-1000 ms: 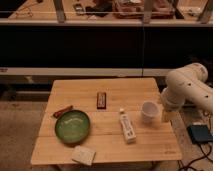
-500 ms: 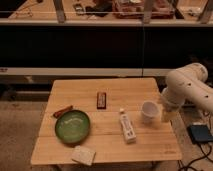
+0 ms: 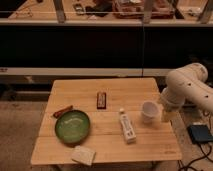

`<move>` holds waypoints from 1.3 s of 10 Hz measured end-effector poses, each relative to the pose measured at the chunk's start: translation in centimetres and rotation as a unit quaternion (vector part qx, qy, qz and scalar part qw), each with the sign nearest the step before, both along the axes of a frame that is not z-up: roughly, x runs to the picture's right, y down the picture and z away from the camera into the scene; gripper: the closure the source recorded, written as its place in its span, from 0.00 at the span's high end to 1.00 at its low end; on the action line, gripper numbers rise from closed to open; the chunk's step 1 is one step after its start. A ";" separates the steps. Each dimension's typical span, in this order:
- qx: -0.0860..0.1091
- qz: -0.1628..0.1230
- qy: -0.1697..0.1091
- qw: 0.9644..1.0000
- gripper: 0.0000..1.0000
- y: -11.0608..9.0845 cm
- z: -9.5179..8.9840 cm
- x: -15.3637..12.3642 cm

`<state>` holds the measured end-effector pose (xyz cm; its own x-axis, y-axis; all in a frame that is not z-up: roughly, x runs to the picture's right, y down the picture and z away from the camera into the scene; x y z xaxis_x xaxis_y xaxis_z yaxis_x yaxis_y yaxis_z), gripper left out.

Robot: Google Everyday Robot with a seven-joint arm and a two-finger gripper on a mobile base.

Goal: Push the ceramic bowl across the table

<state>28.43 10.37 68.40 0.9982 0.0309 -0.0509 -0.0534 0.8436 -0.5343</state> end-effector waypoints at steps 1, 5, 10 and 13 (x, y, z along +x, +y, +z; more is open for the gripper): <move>0.000 0.002 0.000 1.000 0.65 0.0 0.0 -0.1; 0.039 -0.026 -0.087 0.995 0.65 -5.7 0.7 -13.5; 0.021 -0.047 -0.242 0.969 0.65 -8.0 0.2 -31.0; 0.021 -0.049 -0.242 0.969 0.65 -8.0 0.1 -31.0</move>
<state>-2.56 2.39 68.50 0.9032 -0.0727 0.4230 0.2756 0.8538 -0.4417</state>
